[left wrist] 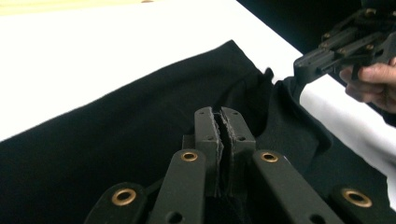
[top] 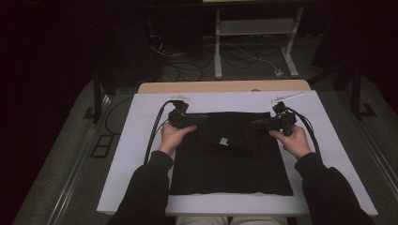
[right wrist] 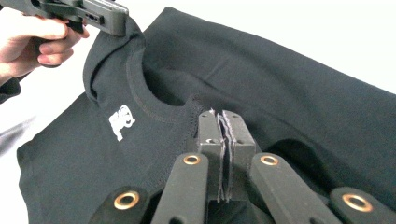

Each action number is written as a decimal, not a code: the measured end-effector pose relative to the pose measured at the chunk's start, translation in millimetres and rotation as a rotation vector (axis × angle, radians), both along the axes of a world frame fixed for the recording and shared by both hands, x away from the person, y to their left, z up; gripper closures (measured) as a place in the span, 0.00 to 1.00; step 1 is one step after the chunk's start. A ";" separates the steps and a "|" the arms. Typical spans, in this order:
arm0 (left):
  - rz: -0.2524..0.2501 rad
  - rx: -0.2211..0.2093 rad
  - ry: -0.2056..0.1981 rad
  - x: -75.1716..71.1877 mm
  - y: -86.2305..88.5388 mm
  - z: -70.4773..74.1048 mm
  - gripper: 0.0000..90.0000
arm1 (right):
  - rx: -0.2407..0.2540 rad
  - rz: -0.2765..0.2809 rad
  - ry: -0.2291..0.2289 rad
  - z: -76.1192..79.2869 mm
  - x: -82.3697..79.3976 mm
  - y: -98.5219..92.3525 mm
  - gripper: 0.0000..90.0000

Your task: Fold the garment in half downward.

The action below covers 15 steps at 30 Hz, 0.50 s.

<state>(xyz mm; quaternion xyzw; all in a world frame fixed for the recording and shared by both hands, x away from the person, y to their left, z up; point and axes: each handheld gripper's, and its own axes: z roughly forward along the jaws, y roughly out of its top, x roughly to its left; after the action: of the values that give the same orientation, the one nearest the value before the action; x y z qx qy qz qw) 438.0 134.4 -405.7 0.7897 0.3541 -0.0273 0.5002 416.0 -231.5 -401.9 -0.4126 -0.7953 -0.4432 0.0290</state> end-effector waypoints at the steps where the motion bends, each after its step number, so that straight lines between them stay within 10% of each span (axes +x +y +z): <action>1: -0.005 -0.001 0.000 -1.7 0.1 -0.5 0.95 | -0.002 0.003 0.001 -0.4 -1.4 0.1 0.96; 15: 0.008 -0.040 0.019 -23.5 15.0 -1.0 0.94 | 0.023 -0.004 0.031 -1.4 -21.9 -9.5 0.96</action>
<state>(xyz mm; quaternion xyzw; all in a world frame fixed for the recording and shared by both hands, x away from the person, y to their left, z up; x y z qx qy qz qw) 414.5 149.4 -406.7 0.7779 0.3612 -0.0396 0.5126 394.1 -241.0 -403.3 -0.4206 -0.7888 -0.4459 0.0453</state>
